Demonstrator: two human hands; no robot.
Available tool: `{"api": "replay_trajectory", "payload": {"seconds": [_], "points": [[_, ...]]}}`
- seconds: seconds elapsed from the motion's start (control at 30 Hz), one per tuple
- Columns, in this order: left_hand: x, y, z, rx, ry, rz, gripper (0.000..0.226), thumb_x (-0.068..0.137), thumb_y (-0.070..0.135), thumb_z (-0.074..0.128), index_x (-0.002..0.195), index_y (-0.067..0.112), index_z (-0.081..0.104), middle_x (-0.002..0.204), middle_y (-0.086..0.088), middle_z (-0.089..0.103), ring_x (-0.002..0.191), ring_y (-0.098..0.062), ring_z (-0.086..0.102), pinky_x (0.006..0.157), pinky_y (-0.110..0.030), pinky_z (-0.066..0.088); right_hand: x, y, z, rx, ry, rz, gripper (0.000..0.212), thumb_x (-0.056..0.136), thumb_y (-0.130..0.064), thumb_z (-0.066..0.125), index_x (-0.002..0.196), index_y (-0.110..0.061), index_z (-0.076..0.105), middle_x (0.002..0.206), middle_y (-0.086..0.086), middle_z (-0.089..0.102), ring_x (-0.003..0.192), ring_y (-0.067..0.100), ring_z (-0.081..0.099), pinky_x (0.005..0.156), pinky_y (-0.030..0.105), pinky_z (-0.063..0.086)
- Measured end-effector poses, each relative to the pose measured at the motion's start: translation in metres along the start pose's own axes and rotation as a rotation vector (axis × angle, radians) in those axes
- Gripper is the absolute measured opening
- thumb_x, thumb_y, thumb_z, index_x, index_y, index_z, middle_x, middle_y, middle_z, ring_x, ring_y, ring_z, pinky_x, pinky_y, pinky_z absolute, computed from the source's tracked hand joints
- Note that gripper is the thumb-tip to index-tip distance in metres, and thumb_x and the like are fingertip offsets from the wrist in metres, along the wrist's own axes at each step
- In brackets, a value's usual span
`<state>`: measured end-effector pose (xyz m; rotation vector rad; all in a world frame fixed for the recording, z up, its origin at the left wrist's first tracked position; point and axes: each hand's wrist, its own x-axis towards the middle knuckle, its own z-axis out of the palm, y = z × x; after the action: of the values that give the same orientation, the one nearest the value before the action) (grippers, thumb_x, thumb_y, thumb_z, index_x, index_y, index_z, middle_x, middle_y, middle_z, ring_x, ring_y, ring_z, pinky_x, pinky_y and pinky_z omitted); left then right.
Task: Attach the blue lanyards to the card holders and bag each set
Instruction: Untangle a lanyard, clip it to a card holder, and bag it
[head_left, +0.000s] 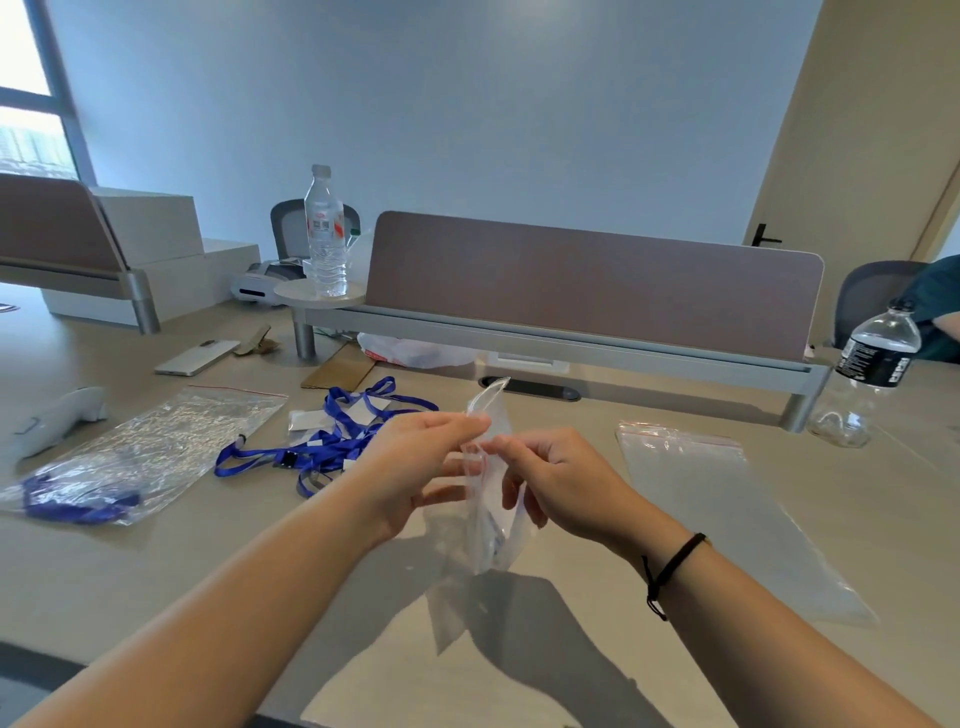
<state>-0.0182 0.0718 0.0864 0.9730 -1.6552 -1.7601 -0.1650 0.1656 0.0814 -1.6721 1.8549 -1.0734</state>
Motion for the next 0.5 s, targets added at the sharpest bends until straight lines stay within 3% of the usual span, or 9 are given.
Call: {"api": "replay_trajectory", "payload": {"seconds": [0.07,0.17,0.27,0.37,0.43,0.5], "points": [[-0.006,0.009,-0.006,0.153,0.02,0.086,0.013,0.089,0.03,0.073,0.096,0.02,0.077,0.093,-0.003,0.077,0.091,-0.022,0.073,0.081,-0.04,0.063,0.001,-0.007,0.0,0.001,-0.026,0.011,0.04,0.105,-0.039,0.043,0.092,-0.017,0.074,0.071,0.005,0.068,0.048,0.006,0.051,0.052,0.019,0.047],[-0.011,0.023,-0.014,0.361,0.083,0.175,0.007,0.091,0.018,0.071,0.094,0.019,0.077,0.086,-0.004,0.074,0.077,-0.015,0.067,0.068,-0.027,0.059,0.001,-0.017,-0.001,0.049,-0.026,-0.026,0.021,0.102,-0.03,0.054,0.107,-0.028,0.074,0.069,0.0,0.067,0.051,0.004,0.052,0.051,0.017,0.045],[-0.018,0.043,-0.026,0.567,0.054,0.295,0.016,0.095,0.011,0.064,0.098,0.019,0.078,0.083,-0.003,0.074,0.07,-0.012,0.066,0.062,-0.022,0.058,0.008,-0.023,-0.006,0.094,0.235,-0.055,0.007,0.09,-0.028,0.073,0.086,-0.022,0.073,0.064,-0.008,0.064,0.052,-0.001,0.053,0.052,0.017,0.043],[-0.024,0.066,-0.037,0.767,-0.032,0.413,0.016,0.097,0.021,0.063,0.099,0.025,0.078,0.083,0.004,0.076,0.069,-0.004,0.067,0.077,-0.026,0.059,0.018,-0.028,-0.014,0.202,0.433,0.036,0.027,0.08,-0.037,0.081,0.091,-0.021,0.063,0.082,-0.005,0.066,0.07,0.008,0.059,0.059,0.024,0.046],[-0.026,0.08,-0.044,0.853,-0.026,0.479,0.015,0.097,0.024,0.063,0.094,0.028,0.078,0.076,0.01,0.074,0.063,0.002,0.062,0.073,-0.021,0.055,0.022,-0.036,-0.02,0.284,0.389,0.062,0.029,0.08,-0.037,0.082,0.098,-0.023,0.063,0.095,-0.002,0.069,0.081,0.011,0.062,0.064,0.024,0.047],[-0.028,0.092,-0.05,0.917,-0.017,0.518,0.016,0.098,0.027,0.063,0.09,0.029,0.076,0.066,0.021,0.069,0.059,0.005,0.058,0.063,-0.014,0.046,0.024,-0.045,-0.027,0.36,0.312,0.022,0.016,0.082,-0.029,0.081,0.089,-0.02,0.07,0.092,0.001,0.073,0.081,0.013,0.062,0.068,0.023,0.046]]}}
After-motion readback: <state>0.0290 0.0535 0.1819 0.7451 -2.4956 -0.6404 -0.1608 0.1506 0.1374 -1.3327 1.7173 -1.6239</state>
